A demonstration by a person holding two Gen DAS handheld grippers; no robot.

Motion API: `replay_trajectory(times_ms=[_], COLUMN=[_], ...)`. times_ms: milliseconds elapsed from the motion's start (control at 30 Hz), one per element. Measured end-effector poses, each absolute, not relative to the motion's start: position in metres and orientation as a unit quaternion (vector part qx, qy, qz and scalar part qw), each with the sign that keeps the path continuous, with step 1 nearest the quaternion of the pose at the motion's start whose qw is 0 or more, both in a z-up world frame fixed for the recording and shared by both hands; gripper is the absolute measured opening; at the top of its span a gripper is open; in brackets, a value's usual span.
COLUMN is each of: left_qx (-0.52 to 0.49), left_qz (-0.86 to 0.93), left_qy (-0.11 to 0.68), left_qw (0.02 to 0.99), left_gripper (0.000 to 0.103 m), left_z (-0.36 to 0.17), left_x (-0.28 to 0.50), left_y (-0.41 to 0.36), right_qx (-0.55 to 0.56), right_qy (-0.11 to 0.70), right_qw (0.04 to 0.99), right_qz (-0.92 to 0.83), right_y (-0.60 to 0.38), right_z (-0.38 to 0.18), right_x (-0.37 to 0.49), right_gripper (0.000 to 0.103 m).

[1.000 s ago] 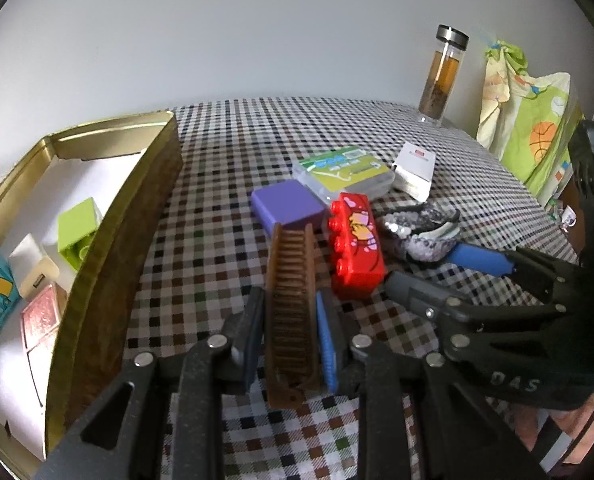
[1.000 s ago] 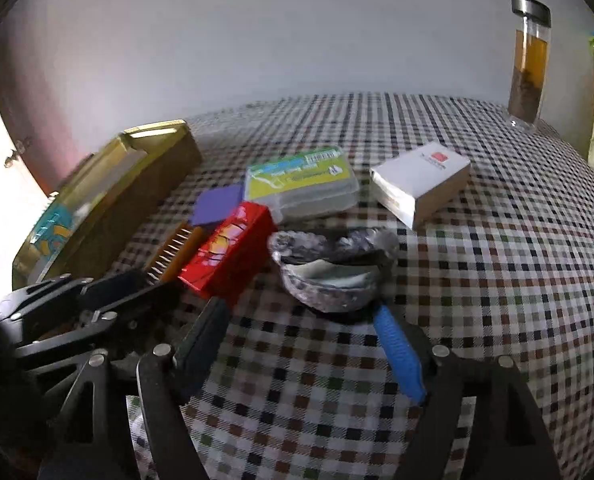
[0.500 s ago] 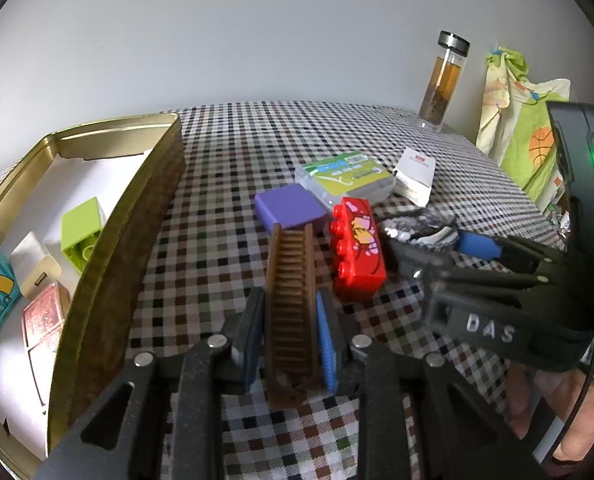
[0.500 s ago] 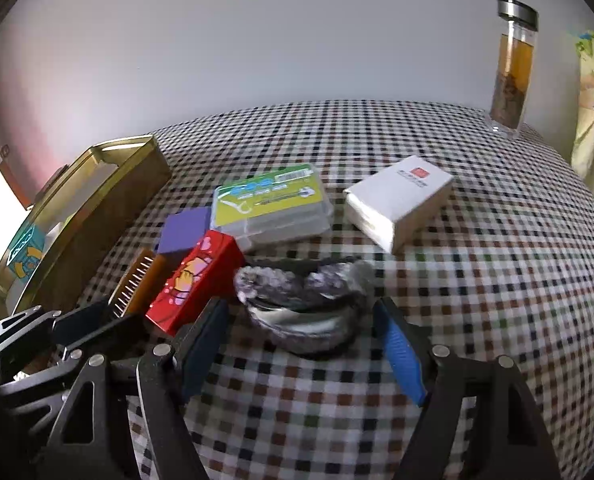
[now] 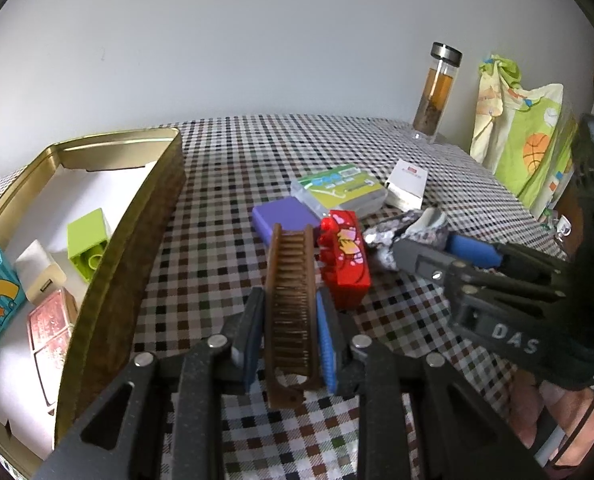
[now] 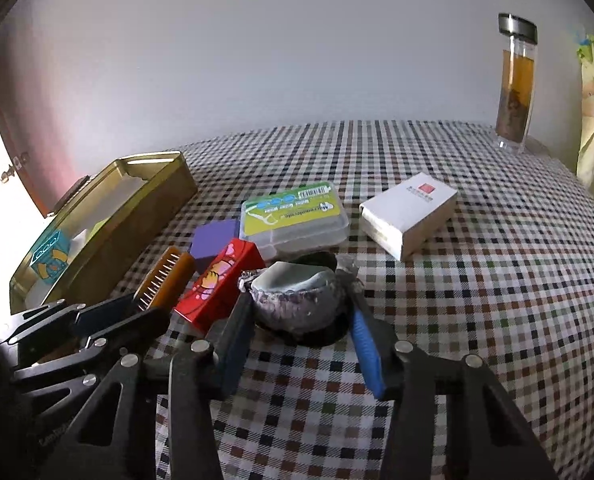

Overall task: Organize rigid objects
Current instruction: 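Carry the comb with the left tool while the right tool carries the pouch toward the tin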

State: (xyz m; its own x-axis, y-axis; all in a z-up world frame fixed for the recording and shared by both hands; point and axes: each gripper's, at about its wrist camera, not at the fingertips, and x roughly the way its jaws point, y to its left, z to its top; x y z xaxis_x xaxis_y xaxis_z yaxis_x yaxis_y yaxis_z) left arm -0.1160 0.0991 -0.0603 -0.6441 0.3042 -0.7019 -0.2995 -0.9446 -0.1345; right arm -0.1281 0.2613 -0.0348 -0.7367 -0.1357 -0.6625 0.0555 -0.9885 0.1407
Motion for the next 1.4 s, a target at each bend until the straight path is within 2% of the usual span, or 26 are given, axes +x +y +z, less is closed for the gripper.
replay_trajectory(times_ms=[833, 1400], left_qx=[-0.255, -0.201], left_qz=[0.959, 0.975], left_qy=[0.036, 0.035], left_qw=[0.121, 0.092], left_gripper=[0.023, 0.023], left_z=[-0.031, -0.022], left_x=[-0.078, -0.056], left_y=[0.098, 0.086], right_qx=[0.208, 0.159], right_qy=[-0.080, -0.086], right_qw=[0.034, 0.017], right_qz=[-0.974, -0.983], right_y=[0.271, 0.275], right_z=[-0.004, 0.005], right_x=[-0.069, -0.053], right_gripper=[0.050, 0.050])
